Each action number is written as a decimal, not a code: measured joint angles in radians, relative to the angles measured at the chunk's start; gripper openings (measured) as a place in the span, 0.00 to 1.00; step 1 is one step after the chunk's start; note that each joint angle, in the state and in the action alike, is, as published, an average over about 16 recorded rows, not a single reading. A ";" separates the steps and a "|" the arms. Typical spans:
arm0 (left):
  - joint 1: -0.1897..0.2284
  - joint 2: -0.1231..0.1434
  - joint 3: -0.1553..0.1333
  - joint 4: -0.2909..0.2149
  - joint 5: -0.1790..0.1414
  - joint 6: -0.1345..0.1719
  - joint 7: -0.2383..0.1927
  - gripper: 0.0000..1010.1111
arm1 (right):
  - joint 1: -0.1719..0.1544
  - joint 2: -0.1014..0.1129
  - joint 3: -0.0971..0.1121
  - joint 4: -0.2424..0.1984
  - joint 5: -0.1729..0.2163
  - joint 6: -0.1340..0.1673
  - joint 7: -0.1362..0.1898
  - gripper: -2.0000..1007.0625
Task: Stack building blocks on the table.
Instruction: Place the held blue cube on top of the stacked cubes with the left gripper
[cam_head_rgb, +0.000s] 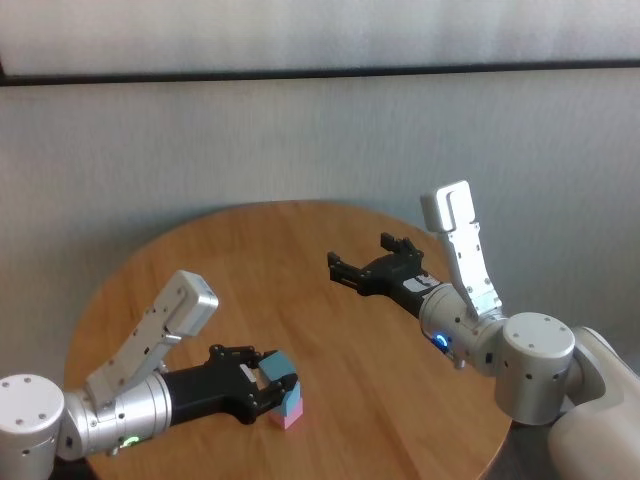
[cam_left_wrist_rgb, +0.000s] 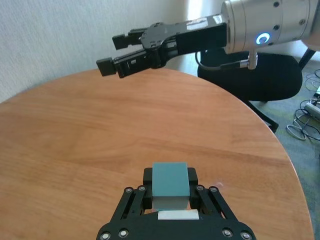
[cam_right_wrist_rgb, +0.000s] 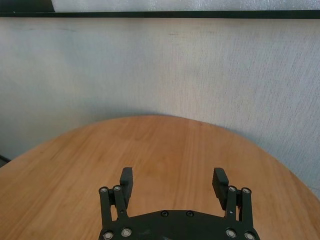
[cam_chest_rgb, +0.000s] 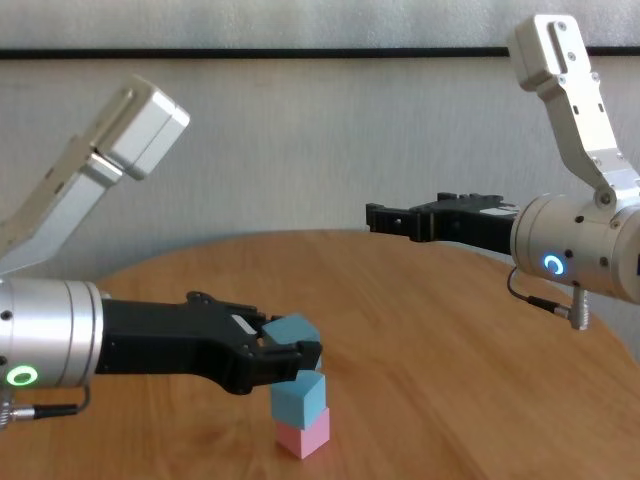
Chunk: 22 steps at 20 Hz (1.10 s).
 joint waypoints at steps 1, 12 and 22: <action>-0.003 0.001 0.002 0.004 -0.001 -0.001 0.000 0.39 | 0.000 0.000 0.000 0.000 0.000 0.000 0.000 1.00; -0.037 0.005 0.033 0.053 -0.013 -0.011 -0.002 0.39 | 0.000 0.000 0.000 0.000 0.000 0.000 0.000 1.00; -0.066 0.002 0.061 0.085 -0.030 -0.021 -0.008 0.39 | 0.000 0.000 0.000 0.000 0.000 0.000 0.000 1.00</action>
